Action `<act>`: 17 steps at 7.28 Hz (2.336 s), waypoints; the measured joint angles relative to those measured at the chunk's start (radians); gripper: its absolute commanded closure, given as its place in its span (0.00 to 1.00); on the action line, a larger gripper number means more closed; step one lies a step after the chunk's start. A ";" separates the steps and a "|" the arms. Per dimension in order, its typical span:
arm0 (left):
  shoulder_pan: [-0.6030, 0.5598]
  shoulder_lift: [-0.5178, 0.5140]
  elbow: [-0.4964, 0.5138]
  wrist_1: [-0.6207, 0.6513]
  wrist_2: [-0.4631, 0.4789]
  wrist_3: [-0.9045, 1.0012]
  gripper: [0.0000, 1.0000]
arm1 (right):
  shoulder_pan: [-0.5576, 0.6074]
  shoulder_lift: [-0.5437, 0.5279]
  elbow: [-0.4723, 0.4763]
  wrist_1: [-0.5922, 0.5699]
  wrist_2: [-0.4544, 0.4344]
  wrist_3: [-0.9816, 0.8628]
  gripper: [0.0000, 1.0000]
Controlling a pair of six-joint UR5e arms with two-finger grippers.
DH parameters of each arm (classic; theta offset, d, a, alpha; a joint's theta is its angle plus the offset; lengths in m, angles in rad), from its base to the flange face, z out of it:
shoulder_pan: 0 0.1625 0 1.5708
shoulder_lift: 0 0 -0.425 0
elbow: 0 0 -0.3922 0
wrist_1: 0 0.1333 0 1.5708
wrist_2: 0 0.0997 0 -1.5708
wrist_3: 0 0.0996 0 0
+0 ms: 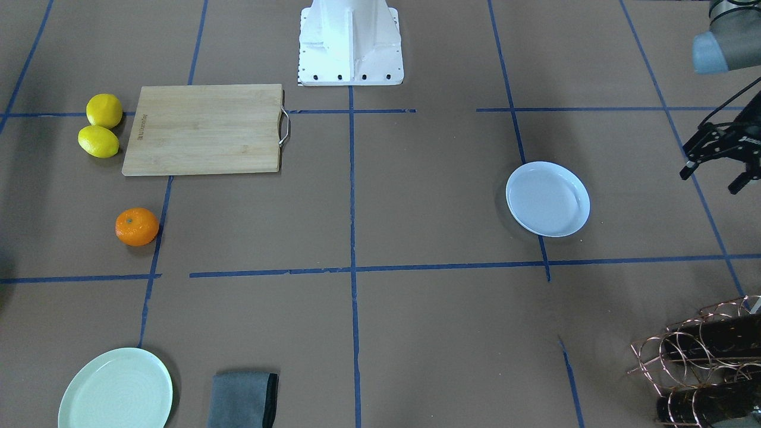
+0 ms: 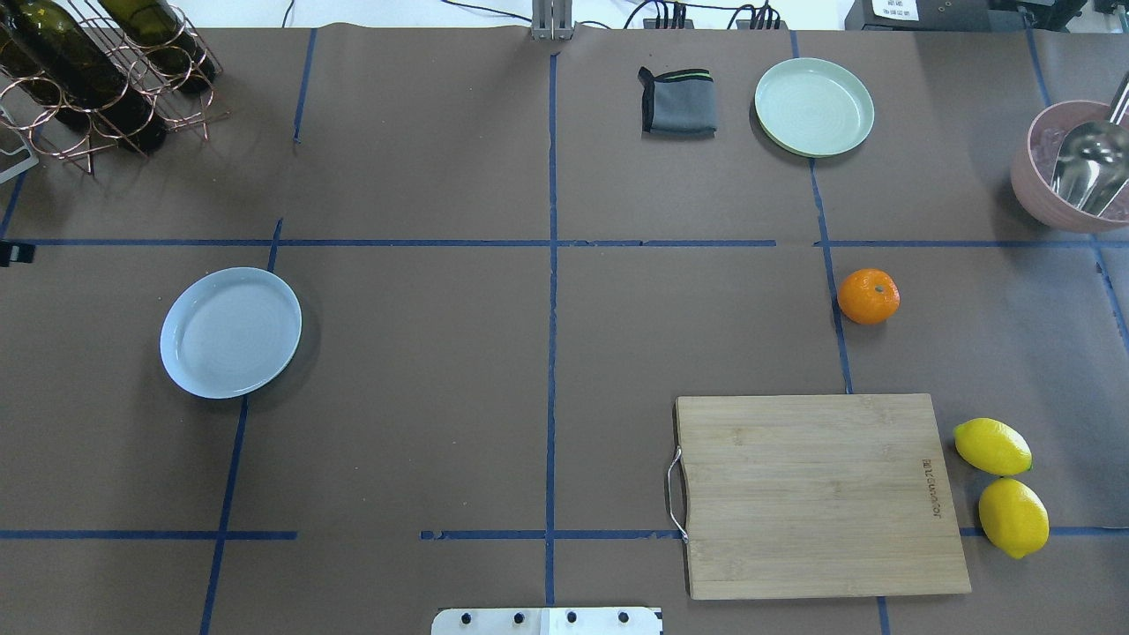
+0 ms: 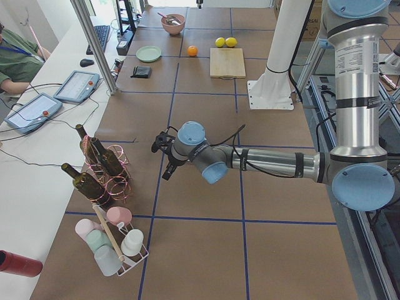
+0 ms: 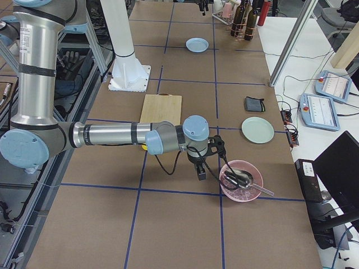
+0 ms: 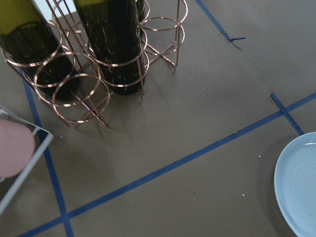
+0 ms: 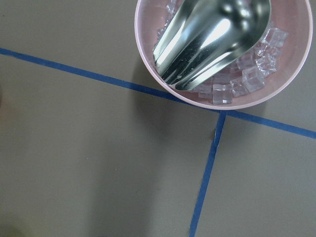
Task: Pick orange to plate
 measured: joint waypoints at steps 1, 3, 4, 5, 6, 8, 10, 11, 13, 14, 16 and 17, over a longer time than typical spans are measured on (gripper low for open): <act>0.098 0.000 0.004 -0.047 0.077 -0.170 0.30 | 0.000 -0.003 0.000 0.000 0.000 0.000 0.00; 0.239 0.000 0.012 -0.086 0.196 -0.364 0.30 | 0.000 -0.004 -0.001 0.000 0.000 0.000 0.00; 0.271 -0.001 0.018 -0.092 0.225 -0.399 0.30 | 0.000 -0.005 -0.001 0.000 0.000 0.000 0.00; 0.296 -0.002 0.022 -0.094 0.245 -0.426 0.33 | 0.000 -0.005 -0.001 0.000 0.000 0.000 0.00; 0.324 -0.005 0.025 -0.094 0.262 -0.453 0.37 | 0.000 -0.005 -0.001 0.000 0.000 0.000 0.00; 0.364 -0.012 0.033 -0.094 0.283 -0.481 0.51 | 0.000 -0.005 -0.002 0.000 0.000 0.000 0.00; 0.383 -0.016 0.042 -0.094 0.290 -0.483 0.62 | 0.000 -0.006 -0.002 0.000 0.000 0.000 0.00; 0.391 -0.019 0.044 -0.095 0.291 -0.484 0.83 | 0.000 -0.006 -0.002 0.000 0.000 0.000 0.00; 0.398 -0.028 0.047 -0.095 0.291 -0.484 1.00 | 0.000 -0.006 -0.002 0.000 0.000 0.000 0.00; 0.399 -0.035 0.044 -0.095 0.291 -0.483 1.00 | 0.000 -0.006 -0.004 0.000 0.000 0.000 0.00; 0.399 -0.058 0.006 -0.087 0.285 -0.480 1.00 | 0.000 -0.006 -0.006 0.000 0.000 0.000 0.00; 0.399 -0.086 -0.014 -0.071 0.277 -0.481 1.00 | 0.000 -0.006 -0.006 0.000 0.000 0.001 0.00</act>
